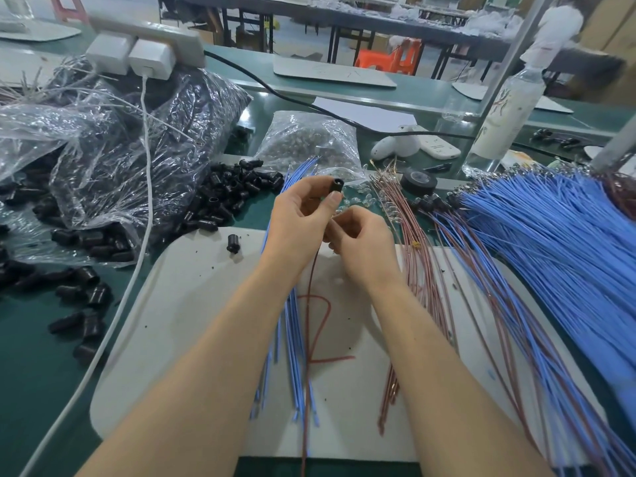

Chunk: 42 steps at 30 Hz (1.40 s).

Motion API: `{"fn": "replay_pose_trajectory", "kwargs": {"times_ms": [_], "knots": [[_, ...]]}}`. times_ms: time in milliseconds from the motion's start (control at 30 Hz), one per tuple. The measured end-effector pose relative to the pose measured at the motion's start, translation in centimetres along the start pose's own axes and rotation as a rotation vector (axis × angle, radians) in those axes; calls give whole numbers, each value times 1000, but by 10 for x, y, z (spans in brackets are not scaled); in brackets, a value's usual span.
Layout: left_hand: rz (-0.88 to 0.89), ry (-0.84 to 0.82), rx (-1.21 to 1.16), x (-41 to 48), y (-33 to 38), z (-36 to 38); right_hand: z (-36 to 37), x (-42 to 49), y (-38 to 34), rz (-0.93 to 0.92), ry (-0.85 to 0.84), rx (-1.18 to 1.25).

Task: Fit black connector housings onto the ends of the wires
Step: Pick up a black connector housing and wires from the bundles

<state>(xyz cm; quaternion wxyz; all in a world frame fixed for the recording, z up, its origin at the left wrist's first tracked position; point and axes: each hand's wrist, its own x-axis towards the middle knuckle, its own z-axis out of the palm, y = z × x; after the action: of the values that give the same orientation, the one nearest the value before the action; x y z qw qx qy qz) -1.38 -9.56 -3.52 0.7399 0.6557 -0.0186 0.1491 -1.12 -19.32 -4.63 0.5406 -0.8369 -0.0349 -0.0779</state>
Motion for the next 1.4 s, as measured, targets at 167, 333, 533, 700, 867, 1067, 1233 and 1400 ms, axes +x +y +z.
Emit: {"fn": "replay_pose_trajectory", "kwargs": {"times_ms": [167,333,533,700,867,1067,1233,1400], "knots": [[47,-86,39,-2,2,2,-5,1,4,-31,37,-90],[86,-192,96,-3,-1,3,-10,0,4,-119,133,-101],[188,-217,252,-5,-4,3,-16,0,4,-219,183,-195],[203,-204,285,-7,-4,4,-16,0,6,-226,190,-228],[193,-190,276,-7,-3,6,-14,0,7,-240,213,-212],[180,-187,253,-6,-4,6,-13,1,9,-212,215,-218],[162,-193,215,-5,-5,4,-13,2,8,-202,211,-226],[152,-183,220,-4,-7,4,-13,0,6,-203,179,-260]]}}
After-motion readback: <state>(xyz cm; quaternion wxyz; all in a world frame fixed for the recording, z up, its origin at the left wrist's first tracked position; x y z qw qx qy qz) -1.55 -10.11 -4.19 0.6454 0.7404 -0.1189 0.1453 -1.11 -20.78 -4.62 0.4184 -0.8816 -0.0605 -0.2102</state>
